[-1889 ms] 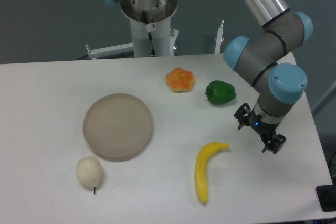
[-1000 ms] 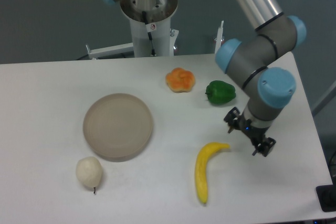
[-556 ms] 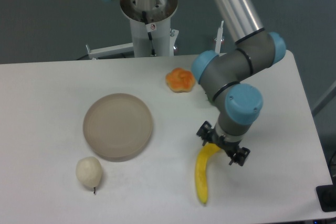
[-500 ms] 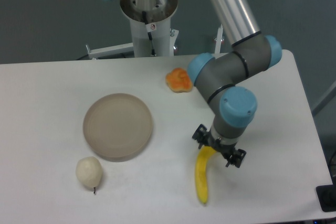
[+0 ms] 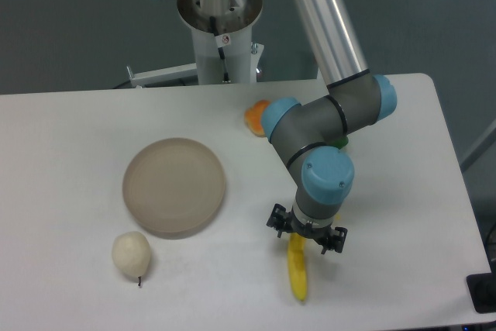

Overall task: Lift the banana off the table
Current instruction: 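Move the gripper over the yellow banana's stem end and lower it, then close the gripper on the banana's stem end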

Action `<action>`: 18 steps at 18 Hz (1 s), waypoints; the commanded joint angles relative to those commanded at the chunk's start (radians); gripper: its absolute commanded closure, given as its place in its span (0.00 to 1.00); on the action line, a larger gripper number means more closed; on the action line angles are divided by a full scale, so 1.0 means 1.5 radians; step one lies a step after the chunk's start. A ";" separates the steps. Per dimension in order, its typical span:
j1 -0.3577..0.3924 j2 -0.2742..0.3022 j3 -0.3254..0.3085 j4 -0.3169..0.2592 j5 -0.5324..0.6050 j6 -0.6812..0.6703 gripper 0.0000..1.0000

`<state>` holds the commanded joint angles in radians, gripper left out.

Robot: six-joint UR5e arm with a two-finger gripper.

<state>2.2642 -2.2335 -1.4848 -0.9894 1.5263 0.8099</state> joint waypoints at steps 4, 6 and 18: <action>0.000 0.001 -0.013 0.004 -0.004 -0.001 0.18; 0.000 0.002 -0.011 0.008 -0.004 -0.001 0.61; 0.037 0.044 0.001 0.001 -0.020 0.036 0.93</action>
<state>2.3193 -2.1676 -1.4834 -0.9879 1.4956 0.8635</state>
